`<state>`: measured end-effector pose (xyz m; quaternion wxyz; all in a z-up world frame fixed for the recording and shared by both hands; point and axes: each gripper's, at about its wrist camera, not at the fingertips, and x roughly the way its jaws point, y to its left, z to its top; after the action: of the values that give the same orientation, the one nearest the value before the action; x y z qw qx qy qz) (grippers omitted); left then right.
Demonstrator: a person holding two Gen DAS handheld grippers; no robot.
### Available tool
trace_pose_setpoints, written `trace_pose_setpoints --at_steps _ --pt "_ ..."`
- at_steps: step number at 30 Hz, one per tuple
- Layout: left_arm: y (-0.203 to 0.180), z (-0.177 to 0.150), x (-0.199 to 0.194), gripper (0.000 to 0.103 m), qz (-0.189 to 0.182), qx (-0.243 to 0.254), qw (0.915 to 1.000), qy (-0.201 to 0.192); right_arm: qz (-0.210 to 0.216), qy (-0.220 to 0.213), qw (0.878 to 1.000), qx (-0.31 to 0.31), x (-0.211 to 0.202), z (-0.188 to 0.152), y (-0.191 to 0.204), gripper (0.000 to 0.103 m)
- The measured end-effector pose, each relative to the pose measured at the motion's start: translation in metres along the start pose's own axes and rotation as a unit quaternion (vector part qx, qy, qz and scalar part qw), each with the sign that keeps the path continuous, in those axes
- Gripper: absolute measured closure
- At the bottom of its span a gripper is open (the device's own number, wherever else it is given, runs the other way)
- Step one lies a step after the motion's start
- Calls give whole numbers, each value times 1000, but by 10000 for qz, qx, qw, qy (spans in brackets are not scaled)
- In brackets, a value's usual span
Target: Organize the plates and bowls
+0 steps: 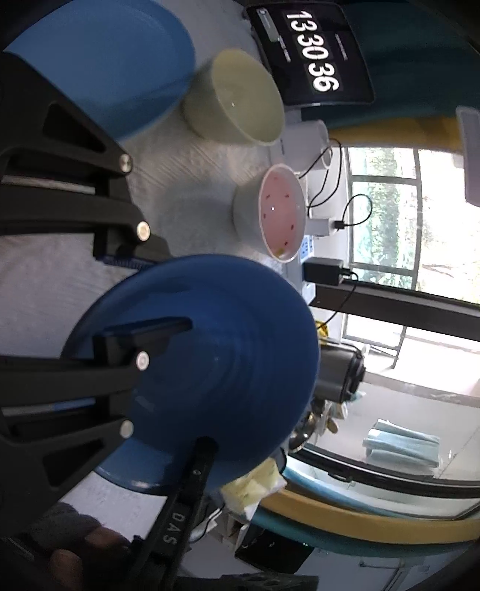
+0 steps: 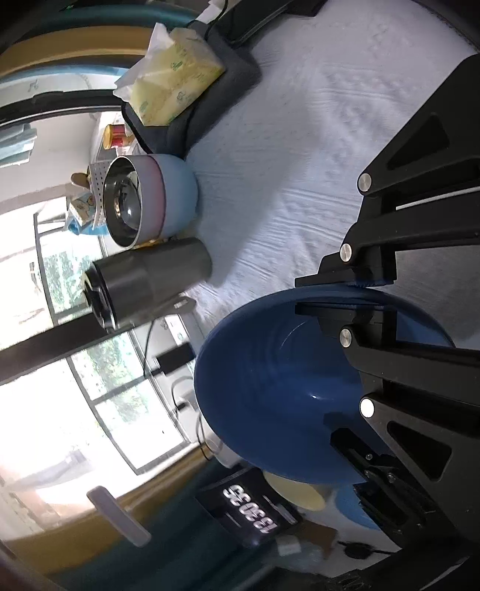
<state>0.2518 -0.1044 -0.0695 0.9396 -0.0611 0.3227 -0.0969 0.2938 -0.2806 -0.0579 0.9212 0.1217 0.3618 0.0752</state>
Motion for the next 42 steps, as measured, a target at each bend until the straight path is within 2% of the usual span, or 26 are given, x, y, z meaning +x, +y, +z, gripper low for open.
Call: trace_pose_setpoints --at_steps 6,10,16,25,30,31,34,36,42 --pt "8 -11 -36 79 45 51 10000 -71 142 72 9991 -391 -25 -24 22 88" --pt "13 -17 -46 79 26 73 10000 -8 174 148 9978 -621 -34 -37 34 86" --pt "14 -24 -40 79 -7 159 9996 217 284 401 9976 -490 -27 -40 32 78" --pt "22 -30 -26 76 -24 47 9984 568 312 759 9956 -448 -1 -45 28 77" --pt "23 -32 -25 74 -22 121 9977 663 238 799 9956 -427 6 -45 25 77" --pt "23 -31 -26 72 -16 143 9977 659 207 788 9958 -415 7 -44 24 77" --pt "25 -31 -31 56 -40 123 9981 601 158 740 9964 -389 5 -40 21 76" --pt "27 -30 -34 55 -83 84 9981 597 151 708 9966 -394 3 -39 20 72" --pt "35 -26 -48 52 5 21 9991 416 115 680 9966 -443 1 -37 18 72"
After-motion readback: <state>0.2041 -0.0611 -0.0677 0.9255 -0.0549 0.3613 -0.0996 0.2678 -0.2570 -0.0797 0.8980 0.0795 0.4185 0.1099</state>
